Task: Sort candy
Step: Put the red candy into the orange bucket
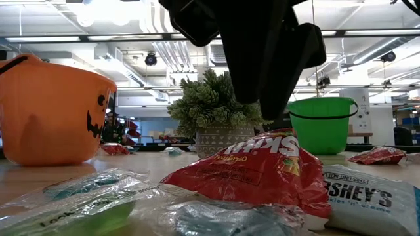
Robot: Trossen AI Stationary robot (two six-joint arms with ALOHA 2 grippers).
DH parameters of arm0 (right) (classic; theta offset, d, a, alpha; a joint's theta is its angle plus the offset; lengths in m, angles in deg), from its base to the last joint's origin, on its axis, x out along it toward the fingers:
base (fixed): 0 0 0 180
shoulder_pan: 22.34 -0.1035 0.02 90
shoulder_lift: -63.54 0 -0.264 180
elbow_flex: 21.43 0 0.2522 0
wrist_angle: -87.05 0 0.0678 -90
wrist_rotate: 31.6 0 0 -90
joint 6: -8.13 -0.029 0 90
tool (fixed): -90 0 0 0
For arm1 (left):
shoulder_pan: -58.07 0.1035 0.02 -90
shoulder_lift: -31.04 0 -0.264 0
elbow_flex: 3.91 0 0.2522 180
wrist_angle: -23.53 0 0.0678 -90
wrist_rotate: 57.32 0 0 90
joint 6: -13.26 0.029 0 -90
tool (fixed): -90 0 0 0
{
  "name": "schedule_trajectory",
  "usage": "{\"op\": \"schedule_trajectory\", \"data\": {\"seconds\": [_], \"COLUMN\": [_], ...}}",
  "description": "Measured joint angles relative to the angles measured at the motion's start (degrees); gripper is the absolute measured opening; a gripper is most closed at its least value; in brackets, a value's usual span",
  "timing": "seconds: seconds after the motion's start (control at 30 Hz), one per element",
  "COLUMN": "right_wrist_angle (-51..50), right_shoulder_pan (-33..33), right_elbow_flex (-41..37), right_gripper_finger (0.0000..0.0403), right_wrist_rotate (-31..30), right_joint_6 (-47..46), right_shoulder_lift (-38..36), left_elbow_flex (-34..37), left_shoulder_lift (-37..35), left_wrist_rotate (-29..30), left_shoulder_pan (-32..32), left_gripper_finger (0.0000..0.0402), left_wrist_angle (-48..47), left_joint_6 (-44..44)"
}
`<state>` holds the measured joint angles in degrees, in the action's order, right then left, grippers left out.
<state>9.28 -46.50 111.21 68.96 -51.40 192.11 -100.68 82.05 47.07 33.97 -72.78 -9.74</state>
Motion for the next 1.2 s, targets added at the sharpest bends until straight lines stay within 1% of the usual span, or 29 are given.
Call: {"op": "schedule_trajectory", "data": {"seconds": [0.27, 0.7, 0.8, 0.9, 1.0, 1.1, 1.2], "right_wrist_angle": [3.62, 6.1, 7.08, 9.76, 11.76, 11.73, 10.65], "right_shoulder_pan": [0.02, 0.15, 0.17, 0.2, 0.39, 0.65, 0.81], "right_elbow_flex": [-1.55, -6.01, -6.92, -8.57, -10.16, -10.38, -9.04], "right_gripper_finger": [0.0164, 0.0164, 0.0158, 0.0142, 0.0116, 0.0078, 0.003], "right_wrist_rotate": [-0.02, 0.01, 0.2, 0.92, 3.2, 4.64, 5.11], "right_joint_6": [0.04, 0.1, 0.39, 0.05, -0.78, -1.49, -1.57], "right_shoulder_lift": [0.02, 0.02, 0.02, 0.02, 0.02, 0.02, 0.0], "left_elbow_flex": [0.0, 0.0, 0.0, 0.0, 0.0, 0.0, 0.0], "left_shoulder_lift": [0.0, 0.0, 0.0, 0.0, 0.0, 0.0, 0.0], "left_wrist_rotate": [0.0, 0.0, 0.0, 0.0, 0.0, 0.0, -0.02], "left_shoulder_pan": [0.0, 0.0, 0.0, 0.0, 0.0, 0.0, 0.0], "left_gripper_finger": [0.0127, 0.0127, 0.0127, 0.0127, 0.0127, 0.0127, 0.0127], "left_wrist_angle": [0.01, 0.01, 0.01, 0.01, 0.01, 0.01, 0.01], "left_joint_6": [0.0, 0.0, 0.0, 0.0, 0.01, 0.02, 0.02]}}
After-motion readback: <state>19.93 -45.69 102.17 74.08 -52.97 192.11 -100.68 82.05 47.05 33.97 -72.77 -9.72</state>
